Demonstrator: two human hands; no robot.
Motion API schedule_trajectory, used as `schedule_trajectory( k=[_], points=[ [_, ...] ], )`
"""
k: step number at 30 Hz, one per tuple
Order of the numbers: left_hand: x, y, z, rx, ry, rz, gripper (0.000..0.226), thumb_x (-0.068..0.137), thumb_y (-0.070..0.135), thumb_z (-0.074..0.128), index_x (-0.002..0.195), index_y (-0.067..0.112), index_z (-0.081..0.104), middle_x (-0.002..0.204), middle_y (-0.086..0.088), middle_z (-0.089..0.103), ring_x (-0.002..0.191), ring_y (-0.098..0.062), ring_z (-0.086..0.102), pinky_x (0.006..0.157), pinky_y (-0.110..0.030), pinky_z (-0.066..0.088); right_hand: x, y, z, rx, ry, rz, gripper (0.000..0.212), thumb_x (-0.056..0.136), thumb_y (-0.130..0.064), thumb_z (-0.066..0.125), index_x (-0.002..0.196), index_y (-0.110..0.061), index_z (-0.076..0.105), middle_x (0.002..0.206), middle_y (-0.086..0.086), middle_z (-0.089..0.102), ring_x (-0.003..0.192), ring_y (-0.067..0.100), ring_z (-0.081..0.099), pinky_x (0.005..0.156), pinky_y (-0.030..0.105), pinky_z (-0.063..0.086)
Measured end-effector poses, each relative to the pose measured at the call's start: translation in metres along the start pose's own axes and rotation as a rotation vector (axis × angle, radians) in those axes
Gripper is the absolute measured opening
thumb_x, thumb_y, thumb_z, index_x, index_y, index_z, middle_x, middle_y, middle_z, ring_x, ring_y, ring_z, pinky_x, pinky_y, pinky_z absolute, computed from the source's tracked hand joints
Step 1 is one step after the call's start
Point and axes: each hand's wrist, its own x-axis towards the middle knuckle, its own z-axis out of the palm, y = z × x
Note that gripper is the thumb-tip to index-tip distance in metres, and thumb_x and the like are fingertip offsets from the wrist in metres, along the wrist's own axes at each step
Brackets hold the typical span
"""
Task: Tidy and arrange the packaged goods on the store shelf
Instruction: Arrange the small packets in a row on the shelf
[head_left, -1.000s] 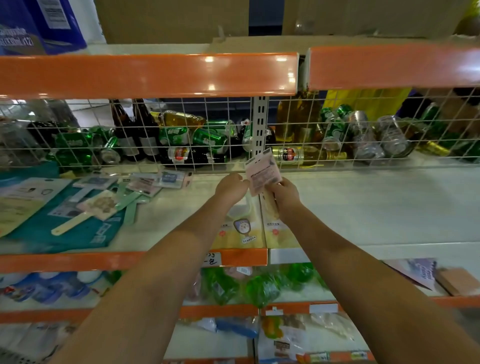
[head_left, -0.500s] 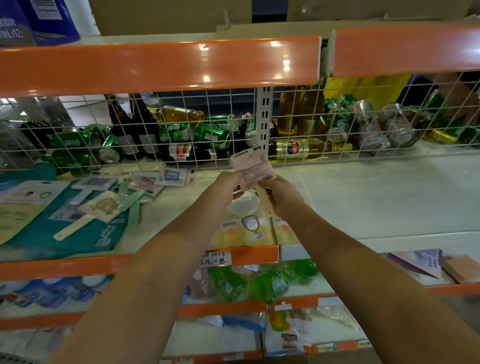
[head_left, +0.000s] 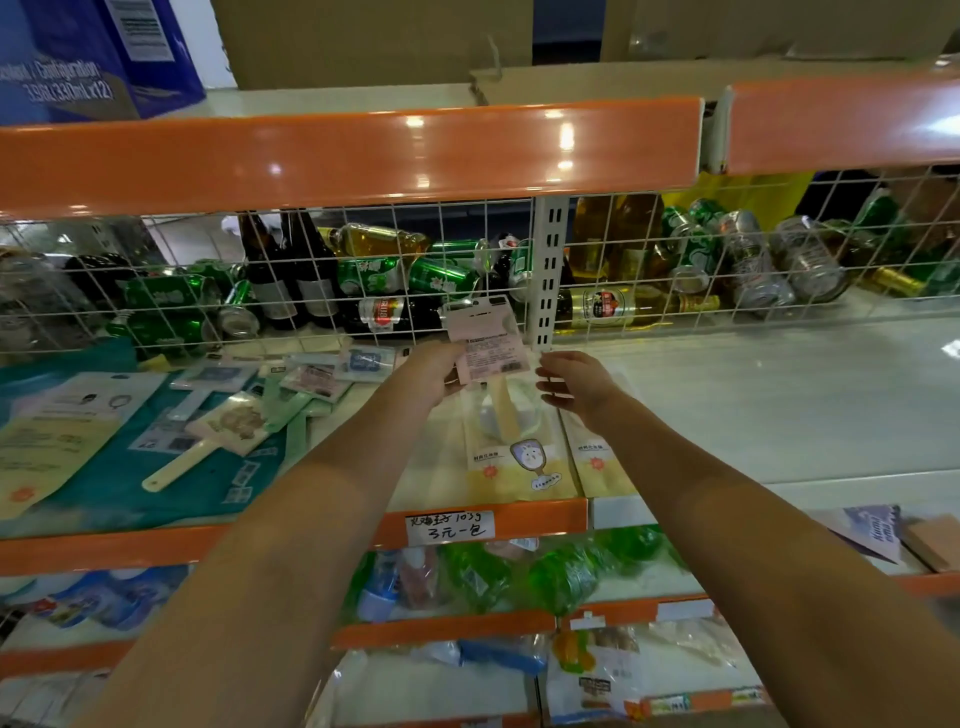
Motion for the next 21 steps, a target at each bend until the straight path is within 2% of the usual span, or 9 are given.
schedule_trajectory(
  k=[3,5,8,13,15,16,18,19,21],
  points=[
    [0.0,-0.001,-0.01,0.001,0.005,-0.015,0.007,0.098,0.013,0.05,0.102,0.011,0.055,0.129,-0.013,0.059,0.092,-0.02,0.055,0.082,-0.03,0.044,-0.001,0.0,0.003,-0.017,0.008,0.001,0.013,0.096,-0.012,0.053,0.108,-0.008,0.053,0.089,0.003,0.059,0.077,0.015,0.058,0.074,0.027,0.05],
    [0.001,-0.004,-0.015,-0.001,0.003,-0.008,0.022,0.098,0.012,0.05,0.119,0.01,0.054,0.13,-0.014,0.059,0.089,-0.019,0.056,0.083,-0.03,0.043,-0.002,0.001,0.007,-0.018,0.013,0.004,0.012,0.096,-0.011,0.053,0.108,-0.009,0.054,0.089,0.004,0.059,0.075,0.015,0.058,0.071,0.027,0.05],
    [-0.001,-0.006,-0.022,0.016,-0.001,-0.007,0.03,0.098,0.011,0.049,0.127,0.005,0.052,0.129,-0.014,0.059,0.096,-0.02,0.054,0.085,-0.032,0.044,-0.004,0.003,0.013,-0.024,0.016,0.013,0.011,0.096,-0.01,0.053,0.106,-0.008,0.053,0.086,0.002,0.059,0.074,0.015,0.057,0.071,0.027,0.05],
    [-0.004,-0.008,-0.031,0.013,0.013,-0.02,0.023,0.098,0.011,0.049,0.12,0.006,0.052,0.126,-0.014,0.06,0.096,-0.021,0.054,0.085,-0.032,0.045,-0.007,0.005,0.022,-0.059,0.005,0.02,0.003,0.096,-0.01,0.053,0.097,-0.01,0.056,0.084,0.001,0.059,0.073,0.014,0.057,0.071,0.026,0.05],
    [-0.004,-0.01,-0.035,0.029,0.034,-0.02,0.026,0.098,0.011,0.05,0.122,0.003,0.052,0.121,-0.015,0.062,0.095,-0.021,0.056,0.085,-0.032,0.047,-0.008,0.006,0.023,-0.072,0.005,0.017,0.006,0.096,-0.01,0.053,0.101,-0.009,0.055,0.084,0.001,0.059,0.073,0.013,0.057,0.069,0.025,0.05],
    [-0.004,-0.01,-0.036,0.034,0.041,-0.022,0.023,0.098,0.011,0.05,0.119,0.002,0.053,0.118,-0.015,0.063,0.095,-0.021,0.056,0.085,-0.032,0.047,-0.009,0.007,0.024,-0.076,0.007,0.018,0.008,0.096,-0.01,0.053,0.103,-0.009,0.055,0.084,0.001,0.059,0.073,0.013,0.057,0.069,0.025,0.05],
    [-0.005,-0.011,-0.038,0.045,0.043,-0.039,0.009,0.098,0.012,0.049,0.096,0.006,0.056,0.121,-0.015,0.062,0.095,-0.021,0.056,0.086,-0.033,0.047,-0.009,0.009,0.025,-0.083,0.013,0.025,0.009,0.096,-0.01,0.054,0.105,-0.008,0.055,0.084,0.001,0.06,0.073,0.013,0.058,0.07,0.025,0.05],
    [-0.005,-0.012,-0.039,0.045,0.052,-0.045,0.013,0.098,0.012,0.049,0.087,0.008,0.053,0.122,-0.014,0.062,0.095,-0.021,0.056,0.087,-0.033,0.048,-0.009,0.01,0.026,-0.087,0.015,0.029,0.01,0.096,-0.01,0.054,0.105,-0.008,0.055,0.084,0.001,0.06,0.073,0.013,0.058,0.071,0.025,0.051],
    [-0.004,-0.015,-0.042,0.053,0.057,-0.045,0.01,0.098,0.012,0.05,0.094,0.005,0.056,0.124,-0.015,0.062,0.096,-0.022,0.056,0.087,-0.034,0.048,-0.01,0.01,0.028,-0.093,0.017,0.036,0.011,0.096,-0.01,0.054,0.106,-0.009,0.055,0.084,0.001,0.06,0.074,0.014,0.058,0.072,0.025,0.051]
  ],
)
